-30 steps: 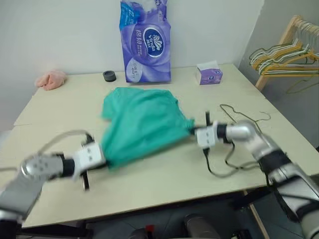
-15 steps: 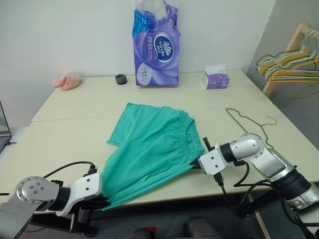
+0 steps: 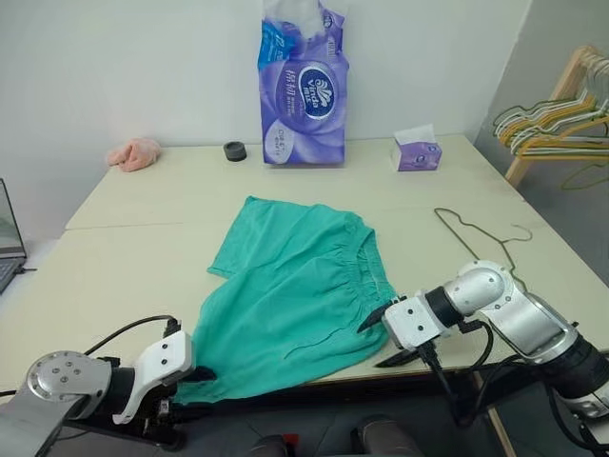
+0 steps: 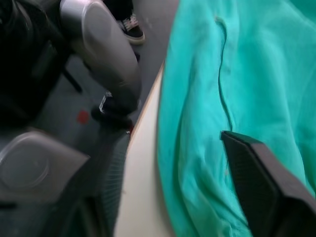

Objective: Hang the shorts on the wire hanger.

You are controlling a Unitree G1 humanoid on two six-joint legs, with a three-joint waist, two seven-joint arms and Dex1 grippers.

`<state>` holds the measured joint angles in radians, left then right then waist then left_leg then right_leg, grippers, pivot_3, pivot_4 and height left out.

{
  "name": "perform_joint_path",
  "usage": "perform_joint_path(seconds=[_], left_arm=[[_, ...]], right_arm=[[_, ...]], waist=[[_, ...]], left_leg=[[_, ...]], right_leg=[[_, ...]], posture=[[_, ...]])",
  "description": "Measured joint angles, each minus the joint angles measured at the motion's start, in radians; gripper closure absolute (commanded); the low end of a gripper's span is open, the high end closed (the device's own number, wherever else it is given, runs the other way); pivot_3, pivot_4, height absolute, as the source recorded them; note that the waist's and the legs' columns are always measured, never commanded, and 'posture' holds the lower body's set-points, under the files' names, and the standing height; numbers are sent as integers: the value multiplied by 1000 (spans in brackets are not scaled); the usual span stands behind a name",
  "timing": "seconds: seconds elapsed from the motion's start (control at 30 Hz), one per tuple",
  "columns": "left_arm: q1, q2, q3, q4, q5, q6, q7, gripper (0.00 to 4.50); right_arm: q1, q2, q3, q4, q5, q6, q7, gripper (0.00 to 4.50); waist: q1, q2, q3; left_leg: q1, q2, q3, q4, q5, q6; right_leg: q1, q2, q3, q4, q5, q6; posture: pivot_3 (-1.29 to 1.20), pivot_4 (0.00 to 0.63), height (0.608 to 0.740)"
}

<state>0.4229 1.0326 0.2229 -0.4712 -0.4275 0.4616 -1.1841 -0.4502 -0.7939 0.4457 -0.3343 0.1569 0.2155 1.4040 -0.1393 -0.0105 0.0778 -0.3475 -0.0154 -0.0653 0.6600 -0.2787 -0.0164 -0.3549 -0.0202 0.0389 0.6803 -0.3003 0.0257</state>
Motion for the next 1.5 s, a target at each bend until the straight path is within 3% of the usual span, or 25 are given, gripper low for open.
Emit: perform_joint_path(seconds=[0.03, 0.1, 0.27, 0.47, 0.6, 0.83, 1.17, 1.43, 1.5], left_arm=[[-14, -14, 15, -22, -37, 27, 8, 450], [-72, -48, 35, -46, -104, 79, 40, 56], [-389, -203, 39, -50, -210, 176, 248, 56], [-578, -293, -125, -15, -148, 204, 369, 56], [-674, -315, -197, 34, -139, 204, 351, 56], [-790, -317, -267, 111, -124, 196, 272, 56], [-851, -312, -317, 124, -125, 193, 155, 56], [-857, -311, -317, 124, -124, 193, 147, 56], [-858, -311, -317, 124, -123, 193, 147, 0]], right_arm=[[0, 1, -27, -15, 40, 43, -2, 40], [-3, 21, -93, -19, 120, 130, -30, 0], [-57, 162, -310, 93, 220, 279, -276, 0], [-30, 215, -468, 338, 159, 285, -571, 0], [-18, 218, -547, 551, 85, 239, -757, 0], [-83, 203, -626, 897, -33, 140, -1035, 0], [-322, 167, -618, 1390, -78, 40, -1042, 0], [-414, 183, -557, 1546, -145, 10, -1000, 0], [-438, 188, -557, 1564, -146, 36, -1000, 378]], waist=[[0, 0, 0], [2, -1, -1], [8, -4, -2], [0, -5, -5], [-6, -5, -5], [-44, -3, -5], [-116, -3, -5], [-125, -4, -5], [-125, -4, -5]], left_leg=[[0, 0, 0, 0, 0, 0], [0, 0, -1, 1, 0, 0], [0, 0, -1, 2, 0, 0], [-8, -4, 2, 2, 0, 0], [-20, -5, 5, 2, 0, 0], [-19, -5, 9, 1, 1, 1], [-17, -5, 13, 2, 2, 2], [-16, -6, 15, 2, 2, 2], [-16, -6, 15, 2, 2, 2]], right_leg=[[0, 0, 0, 0, 0, 0], [1, 0, -1, 0, 0, 0], [2, 1, 0, 0, 3, 3], [-1, -1, 4, -1, 7, -1], [-14, -1, 7, 1, 8, 0], [-14, 0, 10, 1, 7, 1], [-13, 4, 15, 1, 9, 3], [-13, 4, 19, 0, 10, 5], [-13, 4, 19, 0, 10, 5]], posture=[[-165, 10, 740], [-165, 10, 740], [-177, 11, 740], [-207, 17, 740], [-222, 19, 740], [-237, 21, 740], [-234, 21, 740], [-227, 21, 740], [-226, 22, 740]])
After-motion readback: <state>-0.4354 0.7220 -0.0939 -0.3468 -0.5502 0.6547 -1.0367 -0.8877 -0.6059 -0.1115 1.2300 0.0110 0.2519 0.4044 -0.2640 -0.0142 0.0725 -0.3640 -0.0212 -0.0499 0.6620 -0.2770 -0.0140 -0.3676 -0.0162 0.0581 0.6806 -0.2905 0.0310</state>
